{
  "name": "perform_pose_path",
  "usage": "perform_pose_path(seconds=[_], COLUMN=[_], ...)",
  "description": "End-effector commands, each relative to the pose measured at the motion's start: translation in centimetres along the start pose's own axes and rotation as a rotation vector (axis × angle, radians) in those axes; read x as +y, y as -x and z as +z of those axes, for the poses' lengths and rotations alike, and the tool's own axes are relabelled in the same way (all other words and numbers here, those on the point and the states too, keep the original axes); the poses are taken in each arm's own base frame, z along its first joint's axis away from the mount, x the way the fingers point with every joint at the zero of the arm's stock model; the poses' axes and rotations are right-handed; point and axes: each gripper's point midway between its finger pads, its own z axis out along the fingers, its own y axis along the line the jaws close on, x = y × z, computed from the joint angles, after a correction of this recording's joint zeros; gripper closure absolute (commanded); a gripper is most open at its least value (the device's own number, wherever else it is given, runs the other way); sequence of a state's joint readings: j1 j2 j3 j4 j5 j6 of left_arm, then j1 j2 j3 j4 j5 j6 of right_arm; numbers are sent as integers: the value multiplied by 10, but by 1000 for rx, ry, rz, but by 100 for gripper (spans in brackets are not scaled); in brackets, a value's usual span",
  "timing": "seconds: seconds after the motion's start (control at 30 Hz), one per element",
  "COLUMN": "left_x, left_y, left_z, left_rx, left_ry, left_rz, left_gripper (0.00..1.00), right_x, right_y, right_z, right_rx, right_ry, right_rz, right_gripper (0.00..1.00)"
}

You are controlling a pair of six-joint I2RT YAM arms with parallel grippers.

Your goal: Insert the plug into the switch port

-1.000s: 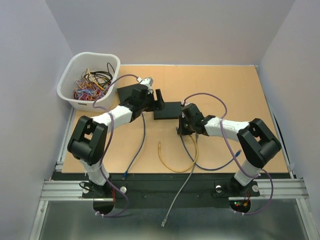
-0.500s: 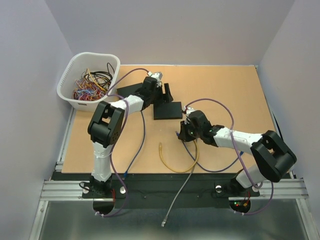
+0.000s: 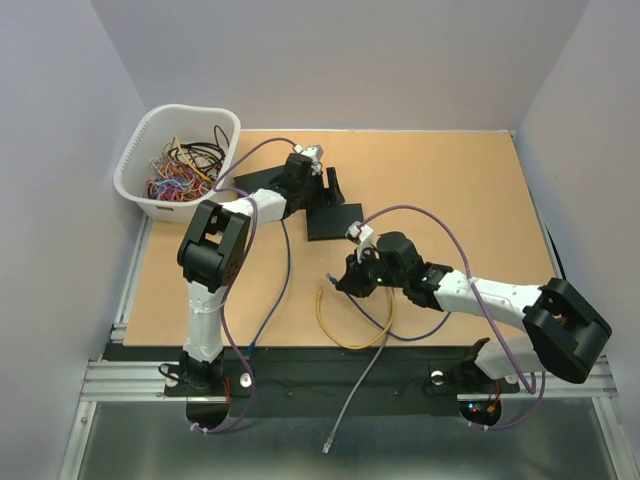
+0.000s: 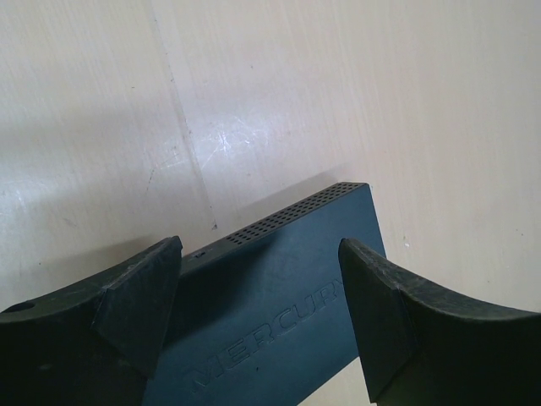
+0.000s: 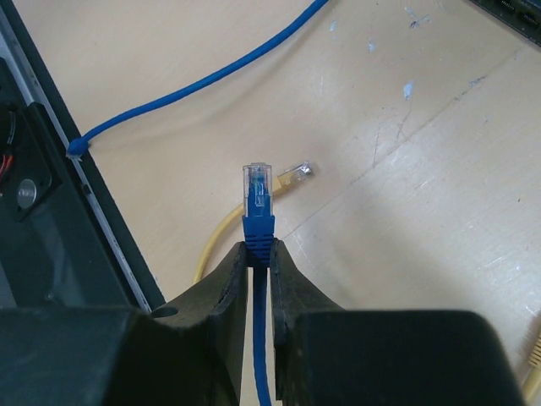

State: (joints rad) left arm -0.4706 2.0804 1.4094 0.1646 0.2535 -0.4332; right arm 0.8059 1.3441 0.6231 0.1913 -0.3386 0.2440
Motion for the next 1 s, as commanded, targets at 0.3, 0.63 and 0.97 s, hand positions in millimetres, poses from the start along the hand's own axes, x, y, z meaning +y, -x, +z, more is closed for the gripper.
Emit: perform_pose_path(seconds=[0.3,0.63,0.97], left_x=[-4,1,7], left_y=[-23,-43,-64], left_z=[-24,-51,-64], left_rx=[44,58,76], left_ry=[-33,-14,-14], left_rz=[-53,-69,-83], left_gripper=[15,16,16], right_x=[-50,-60,-66], right_y=[4,3,4], right_z=[15,26,44], right_rx=[9,23,59], right_ry=[-272,-324,-388], right_rz=[48,86,74], right_gripper=[100,100,100])
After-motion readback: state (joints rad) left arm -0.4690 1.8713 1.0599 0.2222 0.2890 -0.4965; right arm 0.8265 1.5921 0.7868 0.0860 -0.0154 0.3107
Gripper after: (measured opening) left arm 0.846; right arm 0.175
